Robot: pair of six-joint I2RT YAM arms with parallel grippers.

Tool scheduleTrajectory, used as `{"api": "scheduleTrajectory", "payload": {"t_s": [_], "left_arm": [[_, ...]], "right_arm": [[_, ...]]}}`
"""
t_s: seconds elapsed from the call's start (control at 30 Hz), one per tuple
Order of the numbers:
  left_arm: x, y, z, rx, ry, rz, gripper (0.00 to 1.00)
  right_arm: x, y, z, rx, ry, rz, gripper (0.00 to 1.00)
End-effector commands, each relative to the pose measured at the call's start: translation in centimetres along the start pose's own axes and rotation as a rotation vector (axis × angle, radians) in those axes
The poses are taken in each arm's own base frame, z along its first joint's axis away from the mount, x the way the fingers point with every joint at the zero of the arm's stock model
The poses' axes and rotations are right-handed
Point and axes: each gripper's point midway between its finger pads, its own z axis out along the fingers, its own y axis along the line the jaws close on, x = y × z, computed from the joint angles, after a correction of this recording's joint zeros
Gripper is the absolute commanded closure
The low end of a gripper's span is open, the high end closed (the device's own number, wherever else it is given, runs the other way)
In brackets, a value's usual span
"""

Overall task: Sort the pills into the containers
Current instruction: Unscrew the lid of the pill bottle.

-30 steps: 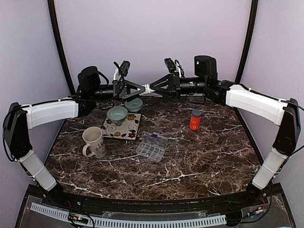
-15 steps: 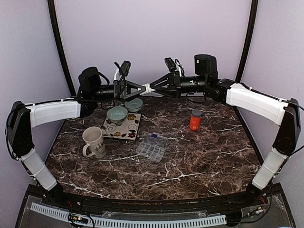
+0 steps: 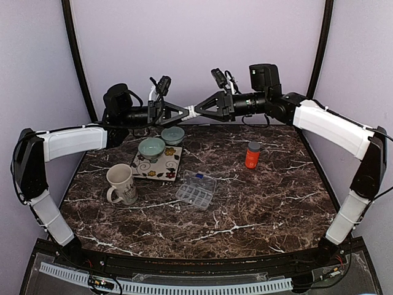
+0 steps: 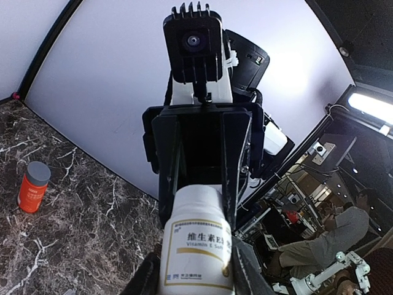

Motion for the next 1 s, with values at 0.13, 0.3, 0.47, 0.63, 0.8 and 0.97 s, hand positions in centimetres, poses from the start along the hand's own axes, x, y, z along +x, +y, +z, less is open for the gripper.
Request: {"api": "scheduleTrajectory", "payload": {"t_s": [0.13, 0.3, 0.47, 0.63, 0.8, 0.97], "left_arm": [[-1.8, -5.7, 0.2, 0.112, 0.006, 0.036, 1.0], [-2.3, -6.7, 0.3, 0.162, 0.021, 0.029, 1.0], [-2.7, -7.8, 0.4, 0.228, 0.044, -0.015, 1.0], [-3.1, -8.6, 0.4, 0.265, 0.061, -0.028, 1.0], [-3.2, -9.2, 0.3, 0.281, 0.073, -0.03, 1.0], [-3.1, -9.4, 0.3, 0.28, 0.082, -0.031, 1.0]], "right_arm": [[1.6, 0.0, 0.8, 0.017, 0.072, -0.23, 1.0], [1.6, 1.3, 0.5, -0.03, 0.069, -0.317, 1.0], [1.4, 2.1, 0.0, -0.043, 0.061, -0.376, 1.0], [1.3, 2.8, -0.3, -0.032, 0.055, -0.415, 1.0], [1.6, 3.0, -0.2, 0.026, 0.064, -0.48, 1.0], [1.5, 3.1, -0.5, 0.053, 0.064, -0.507, 1.0]]}}
